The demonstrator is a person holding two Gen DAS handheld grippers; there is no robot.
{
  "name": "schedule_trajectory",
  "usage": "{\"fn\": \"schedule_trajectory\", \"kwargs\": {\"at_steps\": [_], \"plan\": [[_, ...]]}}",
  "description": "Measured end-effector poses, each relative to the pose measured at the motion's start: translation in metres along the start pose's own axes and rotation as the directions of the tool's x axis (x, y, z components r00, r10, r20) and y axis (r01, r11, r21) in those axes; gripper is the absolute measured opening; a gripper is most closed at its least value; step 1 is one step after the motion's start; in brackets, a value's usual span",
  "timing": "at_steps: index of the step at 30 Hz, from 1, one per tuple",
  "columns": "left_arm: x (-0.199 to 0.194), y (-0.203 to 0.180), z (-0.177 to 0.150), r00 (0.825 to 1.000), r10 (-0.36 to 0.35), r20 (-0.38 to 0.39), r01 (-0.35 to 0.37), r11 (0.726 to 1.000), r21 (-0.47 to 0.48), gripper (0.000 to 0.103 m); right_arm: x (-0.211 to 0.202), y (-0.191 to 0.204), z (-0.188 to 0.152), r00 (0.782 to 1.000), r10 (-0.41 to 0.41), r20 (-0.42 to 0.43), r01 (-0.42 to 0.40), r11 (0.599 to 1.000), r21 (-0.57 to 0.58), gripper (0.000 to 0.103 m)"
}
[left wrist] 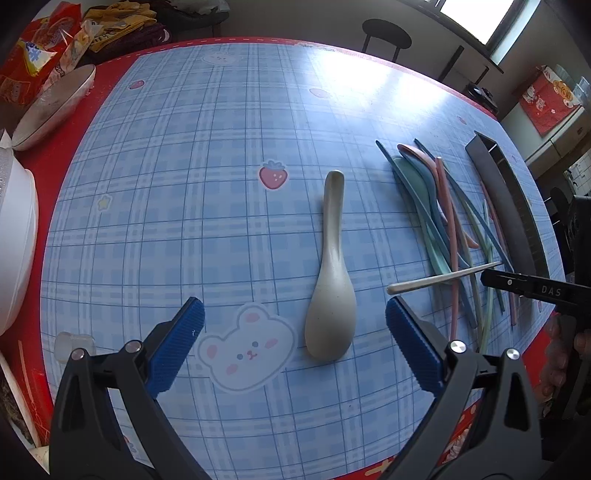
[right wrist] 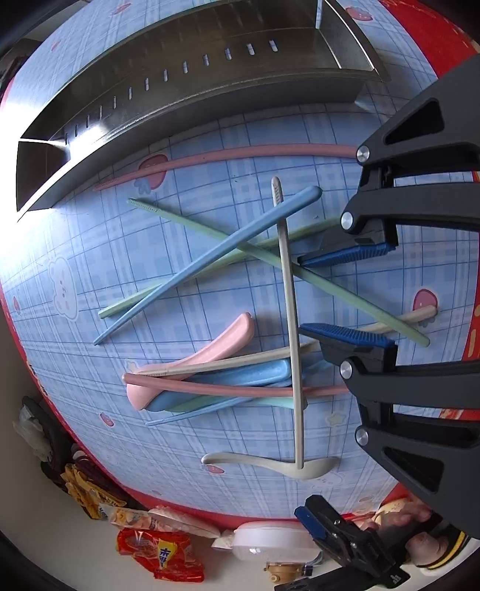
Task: Organize utensils
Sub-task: 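Move the left tool toward the white spoon on the table, then close the left gripper on the white spoon handle and lift it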
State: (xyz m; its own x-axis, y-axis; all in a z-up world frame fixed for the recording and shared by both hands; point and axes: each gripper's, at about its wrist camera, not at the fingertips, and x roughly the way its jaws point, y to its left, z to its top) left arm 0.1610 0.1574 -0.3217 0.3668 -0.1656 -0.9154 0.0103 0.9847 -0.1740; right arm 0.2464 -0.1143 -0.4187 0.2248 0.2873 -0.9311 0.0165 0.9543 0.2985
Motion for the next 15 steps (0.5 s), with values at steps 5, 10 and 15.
{"fn": "schedule_trajectory", "kwargs": {"at_steps": [5, 10, 15], "plan": [[0.002, 0.004, 0.0, 0.999, -0.033, -0.019, 0.032, 0.999, -0.03, 0.064, 0.001, 0.008, -0.005, 1.0, -0.008, -0.017, 0.007, 0.997, -0.076, 0.009], [0.008, 0.013, 0.003, 0.992, -0.12, -0.029, 0.117, 0.988, -0.105, 0.052, 0.003, 0.004, -0.007, 1.0, 0.015, -0.023, -0.016, 0.998, -0.069, 0.007], [0.017, 0.013, 0.01, 0.983, -0.179, -0.032, 0.174, 0.977, -0.127, 0.052, 0.001, 0.001, -0.008, 0.999, 0.027, -0.018, -0.028, 0.998, -0.061, 0.007]]}}
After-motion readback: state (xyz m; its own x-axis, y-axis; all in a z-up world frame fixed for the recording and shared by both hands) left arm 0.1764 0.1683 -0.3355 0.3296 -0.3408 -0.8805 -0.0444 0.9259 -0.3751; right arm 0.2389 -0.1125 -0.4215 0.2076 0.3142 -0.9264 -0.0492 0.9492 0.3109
